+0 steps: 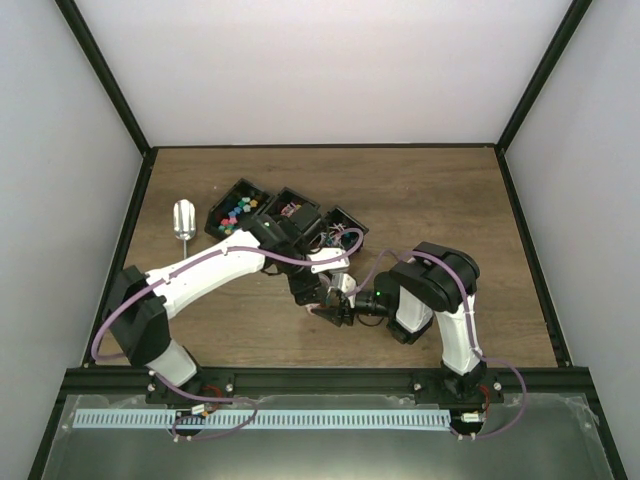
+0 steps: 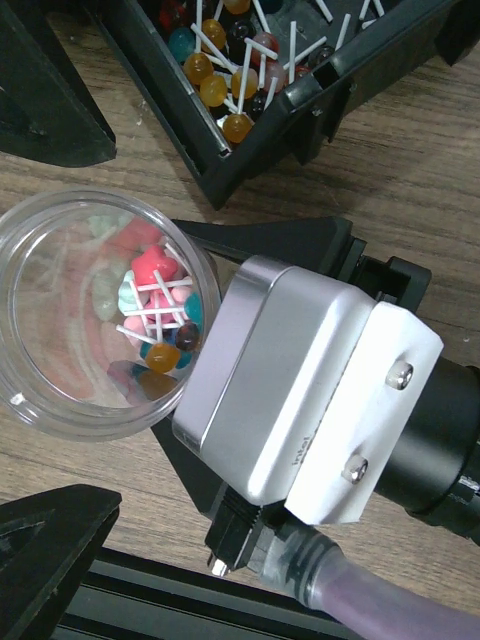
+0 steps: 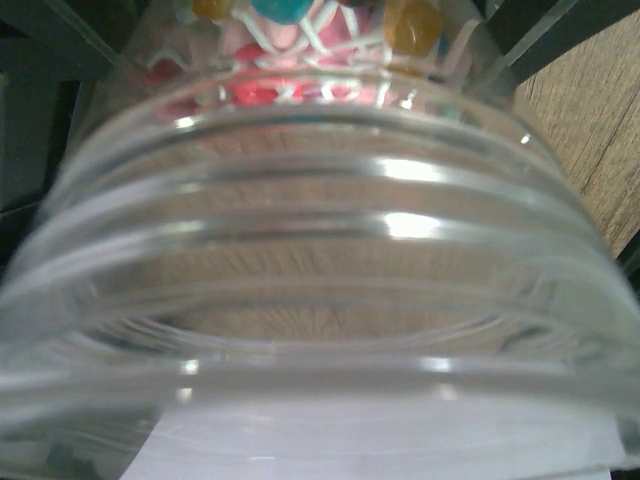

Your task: Pack the candies

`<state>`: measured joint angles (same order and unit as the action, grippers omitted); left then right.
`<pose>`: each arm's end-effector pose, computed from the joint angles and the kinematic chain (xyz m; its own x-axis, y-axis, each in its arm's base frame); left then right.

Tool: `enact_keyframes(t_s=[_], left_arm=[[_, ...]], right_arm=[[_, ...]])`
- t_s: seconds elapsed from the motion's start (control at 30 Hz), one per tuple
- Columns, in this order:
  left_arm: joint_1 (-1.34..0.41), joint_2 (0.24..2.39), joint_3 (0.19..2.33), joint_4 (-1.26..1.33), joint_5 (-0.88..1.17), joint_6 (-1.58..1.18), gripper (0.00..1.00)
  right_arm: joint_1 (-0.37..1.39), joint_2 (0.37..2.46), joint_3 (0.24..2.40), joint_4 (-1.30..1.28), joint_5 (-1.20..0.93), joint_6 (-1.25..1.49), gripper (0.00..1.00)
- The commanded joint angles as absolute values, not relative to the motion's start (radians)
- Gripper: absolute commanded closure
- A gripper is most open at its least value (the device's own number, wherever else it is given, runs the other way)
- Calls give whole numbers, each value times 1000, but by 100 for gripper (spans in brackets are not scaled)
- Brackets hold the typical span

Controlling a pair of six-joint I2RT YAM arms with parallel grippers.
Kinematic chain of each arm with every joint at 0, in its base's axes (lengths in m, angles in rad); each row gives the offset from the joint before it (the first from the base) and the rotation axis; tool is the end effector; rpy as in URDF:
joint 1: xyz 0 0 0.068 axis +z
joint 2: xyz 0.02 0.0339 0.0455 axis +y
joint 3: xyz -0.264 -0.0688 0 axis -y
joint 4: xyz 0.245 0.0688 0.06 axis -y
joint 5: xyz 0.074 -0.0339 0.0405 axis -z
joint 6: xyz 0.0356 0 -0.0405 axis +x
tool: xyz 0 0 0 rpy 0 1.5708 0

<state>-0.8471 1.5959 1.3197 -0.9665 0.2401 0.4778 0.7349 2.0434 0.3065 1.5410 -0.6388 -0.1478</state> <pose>0.2014 -0.2407 0.2655 -0.1986 0.8993 -0.3897 0.9796 0.1939 -0.0517 0.1783 0.1897 0.0770 0.0003 -0.1591 -0.9873 -0.9828 0.1820 -0.0297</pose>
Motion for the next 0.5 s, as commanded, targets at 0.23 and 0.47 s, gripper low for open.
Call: enact_keyframes(t_s=[0.23,0.47], left_arm=[[-870,1637,1317,-953,195,466,19],[-870,1622,1304,-938,209,561,44]], right_arm=[[748,2048,293,1869,-652,-158,45],[749,2048,289,1872,-665,-157,45]])
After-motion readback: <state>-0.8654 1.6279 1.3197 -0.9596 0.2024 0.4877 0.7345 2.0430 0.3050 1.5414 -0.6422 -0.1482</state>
